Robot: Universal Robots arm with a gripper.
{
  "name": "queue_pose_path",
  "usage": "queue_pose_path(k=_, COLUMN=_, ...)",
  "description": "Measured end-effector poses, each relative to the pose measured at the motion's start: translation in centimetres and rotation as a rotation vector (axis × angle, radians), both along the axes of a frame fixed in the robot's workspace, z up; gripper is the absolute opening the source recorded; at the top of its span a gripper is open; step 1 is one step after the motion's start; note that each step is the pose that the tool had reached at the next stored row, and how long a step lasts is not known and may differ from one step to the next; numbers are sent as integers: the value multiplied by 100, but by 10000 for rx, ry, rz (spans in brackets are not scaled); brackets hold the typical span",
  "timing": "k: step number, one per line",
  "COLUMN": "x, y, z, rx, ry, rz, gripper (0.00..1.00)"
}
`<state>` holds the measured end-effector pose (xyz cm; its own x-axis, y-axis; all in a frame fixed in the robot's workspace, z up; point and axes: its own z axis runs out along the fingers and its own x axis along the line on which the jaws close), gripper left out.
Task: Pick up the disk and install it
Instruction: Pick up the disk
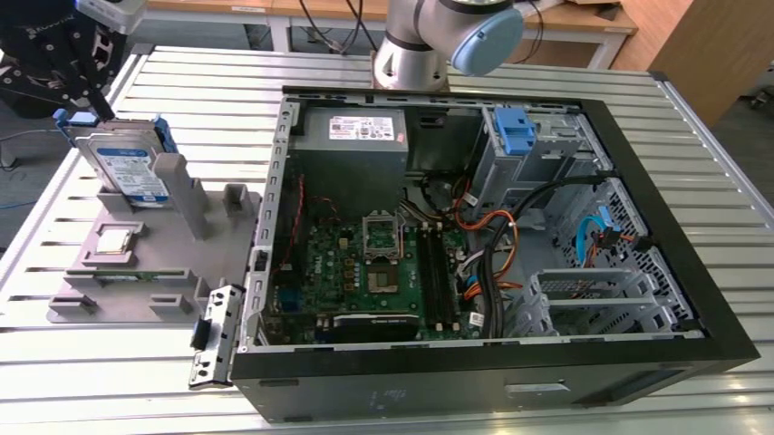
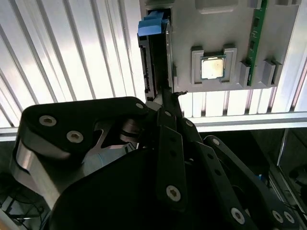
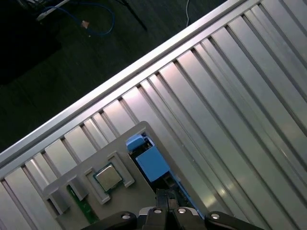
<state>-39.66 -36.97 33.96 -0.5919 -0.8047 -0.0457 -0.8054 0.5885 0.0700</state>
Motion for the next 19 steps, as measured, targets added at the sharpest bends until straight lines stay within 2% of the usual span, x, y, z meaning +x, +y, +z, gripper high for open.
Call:
queue_pose_path(k=3, x=0, y=0, z=0, rx=0, ry=0, rz=18, gripper=10)
queue_pose_path(k=5, x=0, y=0, z=-2, rx=1, ry=-2, rz=228, gripper=10)
queue_pose_path(k=19, x=0, y=0, z=-14, rx=1, ry=0, rz=2733, gripper=10)
